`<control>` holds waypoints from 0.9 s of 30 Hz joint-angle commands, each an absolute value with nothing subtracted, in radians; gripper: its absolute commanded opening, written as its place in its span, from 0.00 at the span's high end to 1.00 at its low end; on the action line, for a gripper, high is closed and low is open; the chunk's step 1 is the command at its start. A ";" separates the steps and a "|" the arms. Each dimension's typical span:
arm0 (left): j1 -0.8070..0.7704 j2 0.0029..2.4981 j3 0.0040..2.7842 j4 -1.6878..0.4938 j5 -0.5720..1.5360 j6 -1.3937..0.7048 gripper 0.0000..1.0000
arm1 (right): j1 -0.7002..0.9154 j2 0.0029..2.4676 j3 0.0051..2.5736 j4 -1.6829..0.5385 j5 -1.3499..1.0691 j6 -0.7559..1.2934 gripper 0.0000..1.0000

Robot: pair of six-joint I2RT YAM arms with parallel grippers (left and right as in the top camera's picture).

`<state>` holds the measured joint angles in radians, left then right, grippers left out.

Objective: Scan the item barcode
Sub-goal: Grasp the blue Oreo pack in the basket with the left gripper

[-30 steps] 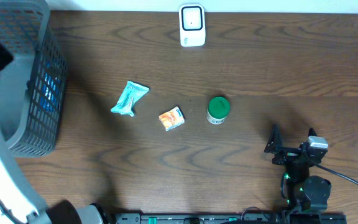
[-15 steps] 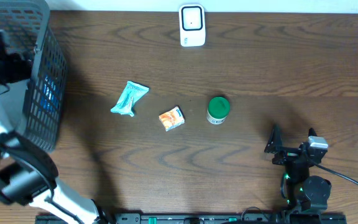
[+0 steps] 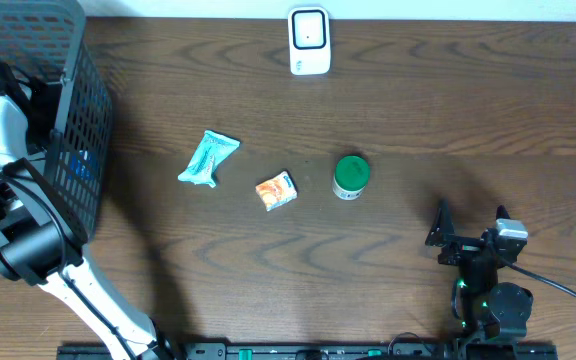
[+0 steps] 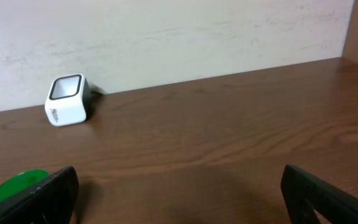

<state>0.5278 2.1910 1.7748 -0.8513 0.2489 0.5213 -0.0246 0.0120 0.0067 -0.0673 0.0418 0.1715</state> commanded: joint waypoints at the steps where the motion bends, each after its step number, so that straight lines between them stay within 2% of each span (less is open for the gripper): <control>1: 0.516 2.212 1.768 -0.854 0.289 0.550 0.02 | -0.019 0.007 0.006 -0.071 0.051 0.160 0.01; 10: 0.516 2.280 1.764 -0.861 0.293 0.549 0.01 | -0.019 0.007 0.006 -0.071 0.051 0.160 0.01; 11: 0.517 2.285 1.764 -0.861 0.289 0.549 0.07 | -0.019 0.007 0.006 -0.071 0.051 0.160 0.01; 13: 0.519 2.297 1.764 -0.862 0.257 0.545 0.43 | -0.019 0.007 0.006 -0.070 0.051 0.160 0.01; 15: 0.524 2.298 1.764 -0.859 0.173 0.513 0.92 | -0.019 0.007 0.006 -0.071 0.051 0.160 0.01; 21: 0.543 2.252 1.766 -0.804 -0.071 0.352 0.93 | -0.019 0.007 0.006 -0.071 0.051 0.160 0.01; 27: 0.553 2.090 1.771 -0.797 -0.091 0.225 0.93 | -0.019 0.007 0.006 -0.071 0.051 0.160 0.01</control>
